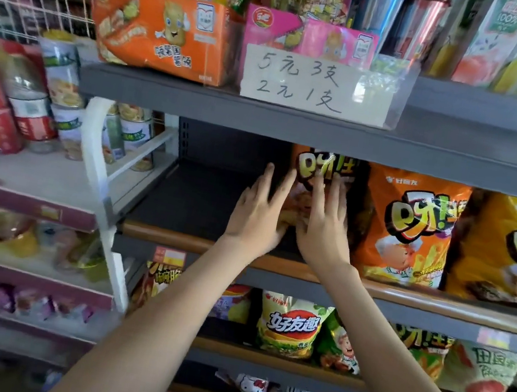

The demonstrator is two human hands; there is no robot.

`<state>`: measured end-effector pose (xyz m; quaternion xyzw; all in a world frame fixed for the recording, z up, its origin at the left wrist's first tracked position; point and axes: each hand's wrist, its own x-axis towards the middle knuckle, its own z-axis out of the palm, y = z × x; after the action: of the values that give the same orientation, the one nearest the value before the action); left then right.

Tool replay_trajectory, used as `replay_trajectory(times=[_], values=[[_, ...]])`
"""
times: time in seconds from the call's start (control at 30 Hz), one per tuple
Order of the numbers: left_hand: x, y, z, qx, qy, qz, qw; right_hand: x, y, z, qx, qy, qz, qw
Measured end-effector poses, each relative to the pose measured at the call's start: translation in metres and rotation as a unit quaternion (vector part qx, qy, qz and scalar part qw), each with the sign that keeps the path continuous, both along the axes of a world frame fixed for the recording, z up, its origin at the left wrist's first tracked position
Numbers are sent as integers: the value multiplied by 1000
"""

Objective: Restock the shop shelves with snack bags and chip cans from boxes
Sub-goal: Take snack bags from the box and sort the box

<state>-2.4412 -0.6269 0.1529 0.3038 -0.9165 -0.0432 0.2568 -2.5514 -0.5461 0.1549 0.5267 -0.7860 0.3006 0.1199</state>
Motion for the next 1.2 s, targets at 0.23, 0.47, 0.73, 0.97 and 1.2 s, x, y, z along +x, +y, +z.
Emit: replay_trajectory(times=[0.23,0.47,0.73,0.97,1.2], values=[[142,86,-47,132,172,48,975,135,59,-47,-100,-149,76,981],[276,139,-166,411,197,181,871,251,92,-142,127,-309,148,931],[379,205,-264,594,142,391,689,309,90,-218,328,-364,240,838],[432,257,-321,580,193,557,563,322,81,-284,428,-347,278,787],[499,242,-401,571,197,585,541,369,54,-376,504,-275,280,770]])
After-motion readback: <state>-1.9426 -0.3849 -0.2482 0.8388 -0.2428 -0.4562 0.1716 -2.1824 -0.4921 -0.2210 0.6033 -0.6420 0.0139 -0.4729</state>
